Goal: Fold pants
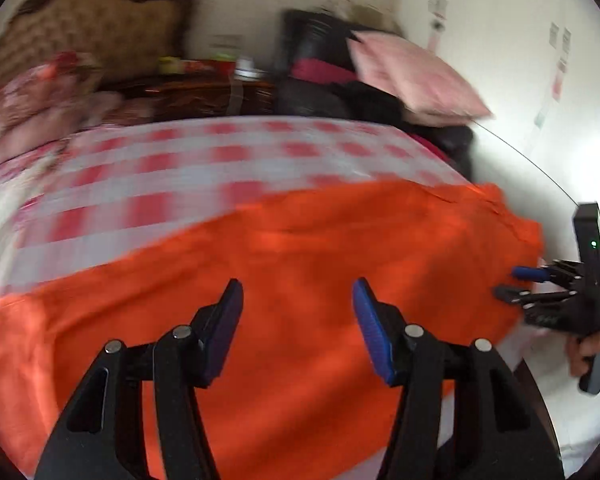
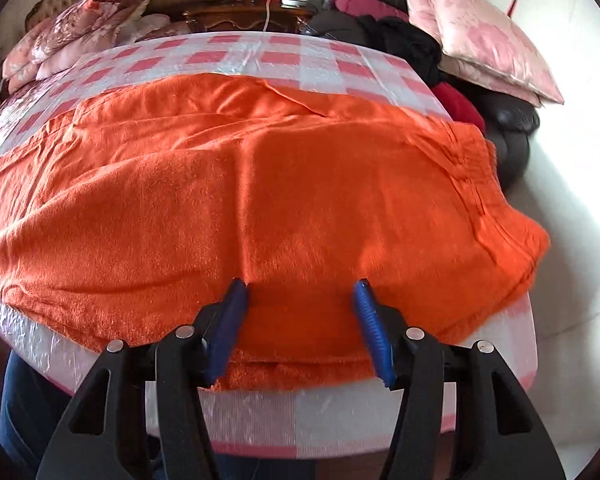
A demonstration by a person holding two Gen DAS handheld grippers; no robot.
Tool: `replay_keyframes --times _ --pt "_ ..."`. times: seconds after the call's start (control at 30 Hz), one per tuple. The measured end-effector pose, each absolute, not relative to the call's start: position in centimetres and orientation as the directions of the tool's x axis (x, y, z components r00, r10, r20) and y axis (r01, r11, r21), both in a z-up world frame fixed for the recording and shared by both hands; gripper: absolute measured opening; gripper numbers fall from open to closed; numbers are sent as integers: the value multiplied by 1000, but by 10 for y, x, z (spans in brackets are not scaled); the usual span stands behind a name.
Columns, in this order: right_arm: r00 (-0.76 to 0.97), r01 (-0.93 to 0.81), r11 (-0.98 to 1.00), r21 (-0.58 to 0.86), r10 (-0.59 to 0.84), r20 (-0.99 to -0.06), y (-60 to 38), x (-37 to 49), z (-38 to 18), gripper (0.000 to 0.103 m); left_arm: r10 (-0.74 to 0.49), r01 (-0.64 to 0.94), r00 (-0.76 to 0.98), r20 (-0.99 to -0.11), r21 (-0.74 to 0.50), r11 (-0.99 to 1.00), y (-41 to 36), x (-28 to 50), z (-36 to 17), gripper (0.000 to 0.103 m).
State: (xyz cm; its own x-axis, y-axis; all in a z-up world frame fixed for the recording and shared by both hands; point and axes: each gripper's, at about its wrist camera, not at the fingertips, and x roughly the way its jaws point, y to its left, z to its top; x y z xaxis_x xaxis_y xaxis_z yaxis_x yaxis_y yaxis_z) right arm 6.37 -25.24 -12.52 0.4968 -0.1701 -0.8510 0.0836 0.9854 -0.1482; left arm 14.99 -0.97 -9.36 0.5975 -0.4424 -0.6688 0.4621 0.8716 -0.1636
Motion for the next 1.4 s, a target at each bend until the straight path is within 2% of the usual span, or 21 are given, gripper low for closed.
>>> replay_keyframes --times 0.03,0.1,0.13,0.27,0.33,0.5,0.57,0.63,0.67,0.7,0.73,0.77,0.9,1.07,1.17,1.2,1.33,1.4 --pt "498 88 984 -157 -180 -848 -250 61 -125 54 -458 488 568 -684 -168 856 -35 155 -97 41" --pt "499 83 978 -190 -206 -842 -245 60 -127 54 -504 533 481 -718 -216 818 -87 176 -103 33" --pt "496 90 977 -192 -211 -842 -245 58 -127 54 -494 539 476 -728 -202 818 -107 186 -104 29" --pt "508 113 978 -174 -207 -836 -248 54 -129 55 -427 591 421 -800 -116 798 -181 232 -117 29" --pt "512 116 981 -154 -192 -838 -251 52 -130 55 -339 567 437 -833 -38 823 -201 252 -130 27" --pt "534 107 987 -120 -158 -831 -255 44 -132 55 -304 561 461 -834 9 827 -215 271 -135 26" --pt "534 101 989 -110 -147 -833 -256 45 -131 56 -336 558 442 -832 -38 829 -210 268 -127 26" --pt "531 92 991 -97 -131 -837 -258 46 -130 56 -422 526 499 -757 -123 842 -179 251 -100 44" --pt "537 87 992 -89 -122 -835 -260 45 -129 57 -454 477 567 -688 -176 861 -147 237 -83 50" --pt "542 86 993 -84 -117 -832 -262 46 -129 57 -461 436 616 -639 -211 875 -124 226 -72 65" --pt "558 96 992 -78 -119 -821 -264 43 -126 58 -460 391 671 -581 -249 886 -88 207 -61 68" --pt "574 115 991 -71 -125 -809 -265 39 -123 63 -442 356 703 -558 -262 897 -63 194 -57 68" --pt "612 110 994 -18 -82 -786 -252 39 -112 64 -211 79 789 -577 -244 966 71 131 -55 67" --pt "635 -45 998 -35 1 -773 -186 62 -99 64 -52 -305 779 -625 -451 839 250 50 -86 64" --pt "610 -129 992 -6 74 -789 -143 76 -102 64 -66 -422 775 -629 -592 686 328 14 -116 64" --pt "596 -148 988 -41 56 -801 -127 82 -106 64 -76 -434 779 -622 -623 651 342 5 -122 64" --pt "498 -169 980 -102 -4 -867 -105 82 -129 64 -199 -407 808 -555 -769 493 385 -14 -148 64" --pt "507 -168 977 -130 -28 -862 -104 77 -131 70 -292 -363 822 -489 -845 392 391 -13 -164 64"
